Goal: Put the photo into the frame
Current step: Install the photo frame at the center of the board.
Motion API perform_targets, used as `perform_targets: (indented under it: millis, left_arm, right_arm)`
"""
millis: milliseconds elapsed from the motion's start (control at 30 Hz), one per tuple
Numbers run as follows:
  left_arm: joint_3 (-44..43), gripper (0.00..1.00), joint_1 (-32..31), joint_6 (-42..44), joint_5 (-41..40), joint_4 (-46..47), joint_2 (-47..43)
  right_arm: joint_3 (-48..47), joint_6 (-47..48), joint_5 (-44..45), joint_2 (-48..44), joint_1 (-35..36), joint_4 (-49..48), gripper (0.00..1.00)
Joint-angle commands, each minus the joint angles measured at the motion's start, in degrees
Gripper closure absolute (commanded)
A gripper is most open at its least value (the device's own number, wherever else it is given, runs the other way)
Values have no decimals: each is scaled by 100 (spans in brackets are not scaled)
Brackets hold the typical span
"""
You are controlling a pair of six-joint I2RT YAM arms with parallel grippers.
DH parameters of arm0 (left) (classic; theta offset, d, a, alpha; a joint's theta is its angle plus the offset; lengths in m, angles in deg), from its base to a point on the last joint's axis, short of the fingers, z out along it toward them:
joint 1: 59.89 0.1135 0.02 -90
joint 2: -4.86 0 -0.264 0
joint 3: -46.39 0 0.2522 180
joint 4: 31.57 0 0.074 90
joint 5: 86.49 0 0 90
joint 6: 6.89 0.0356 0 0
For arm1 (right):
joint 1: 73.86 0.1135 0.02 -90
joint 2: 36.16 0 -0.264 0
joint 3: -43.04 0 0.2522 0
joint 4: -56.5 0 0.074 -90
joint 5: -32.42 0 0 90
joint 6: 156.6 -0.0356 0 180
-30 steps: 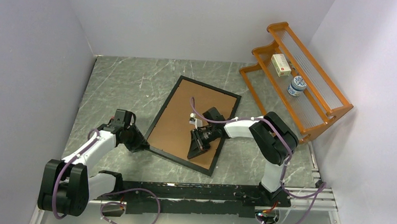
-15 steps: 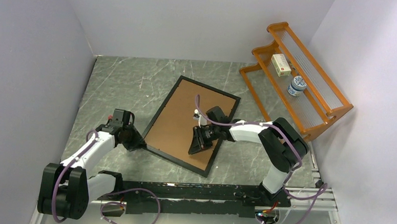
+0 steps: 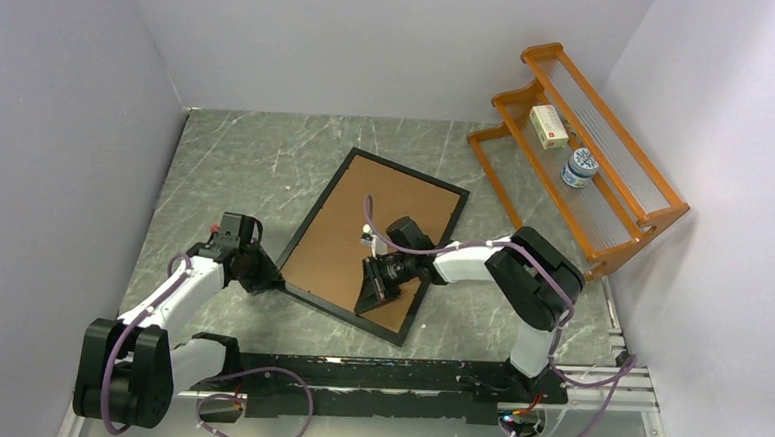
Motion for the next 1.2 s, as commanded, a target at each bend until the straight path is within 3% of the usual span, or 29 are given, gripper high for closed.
perform_targets:
  millis: [0,400,800,1167]
  left_arm:
    - [-88,69,10,380,-159,-178,-58]
    - [-95,69,10,387,-144,-165,-24]
    - [-114,69,10,403,-194,-187,-11]
    - [-107,69,10,406,-190,-200,-27]
  right_arm:
    - [-179,-32,119,203,30,-199,88]
    - [-197,-38,234,342,30,-153,86]
    - [-35,-511,-236,-249,34,-912,94]
    - [-239,-100,-77,273,118,-283,94]
